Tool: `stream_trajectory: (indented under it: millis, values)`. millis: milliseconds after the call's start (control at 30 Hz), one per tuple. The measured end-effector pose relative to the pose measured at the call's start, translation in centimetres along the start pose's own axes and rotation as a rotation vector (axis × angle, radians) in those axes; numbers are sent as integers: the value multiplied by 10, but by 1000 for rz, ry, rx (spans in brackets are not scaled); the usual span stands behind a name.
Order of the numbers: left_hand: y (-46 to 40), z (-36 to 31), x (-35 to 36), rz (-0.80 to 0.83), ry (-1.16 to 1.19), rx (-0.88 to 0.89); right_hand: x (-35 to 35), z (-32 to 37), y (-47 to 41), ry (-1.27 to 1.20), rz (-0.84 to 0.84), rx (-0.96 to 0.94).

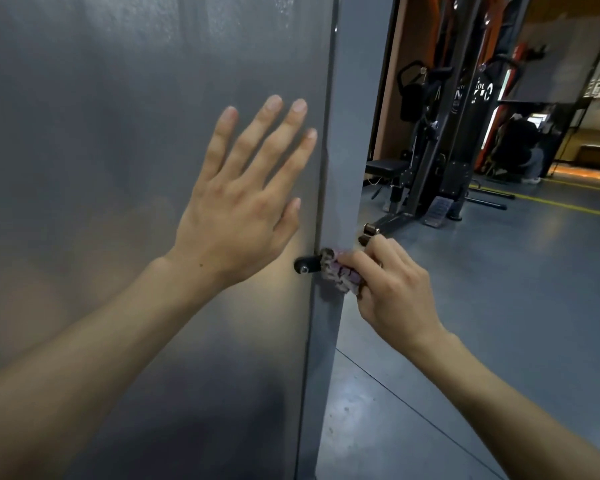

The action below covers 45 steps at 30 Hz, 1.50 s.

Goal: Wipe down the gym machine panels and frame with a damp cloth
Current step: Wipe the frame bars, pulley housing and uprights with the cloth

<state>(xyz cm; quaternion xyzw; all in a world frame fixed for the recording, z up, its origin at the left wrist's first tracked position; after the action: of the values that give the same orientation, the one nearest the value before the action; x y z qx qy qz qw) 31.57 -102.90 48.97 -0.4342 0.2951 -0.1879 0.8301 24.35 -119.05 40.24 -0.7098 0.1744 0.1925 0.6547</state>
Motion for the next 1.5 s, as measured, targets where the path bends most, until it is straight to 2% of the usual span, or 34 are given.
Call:
stream_trajectory:
  millis: [167,300,500,700,900,1100,1300,1500]
  values:
    - [18,-8,3,53,19,30,7,9,10,20,44,-120]
    - [24,-14,5,46,21,7,6,7,7,16,-3,-99]
    - [50,-30,16,59,50,27,18,15,26,-9,78,-174]
    - [60,-35,20,67,29,24,8,10,7,-13,25,-44]
    - [76,-44,25,95,15,34,22,19,35,-24,88,-120]
    - [94,-49,29,98,34,30,12,14,19,-16,-4,22]
    - [113,-56,35,103,26,18,38,21,56,17,132,-87]
    - [114,-58,36,47,12,0,17,13,23,-18,-37,79]
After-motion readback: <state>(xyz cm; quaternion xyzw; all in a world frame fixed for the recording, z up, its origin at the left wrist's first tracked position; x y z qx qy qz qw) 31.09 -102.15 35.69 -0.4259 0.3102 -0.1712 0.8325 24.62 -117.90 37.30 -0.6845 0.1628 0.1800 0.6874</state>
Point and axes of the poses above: each hand's wrist, its own y-axis away from the middle knuckle, its own x-axis out of the palm, z = x × y, the point moved 7 cm from there along -y, towards the middle knuckle, and after that the axes turned 4 degrees about x, right-handed, at the moved point
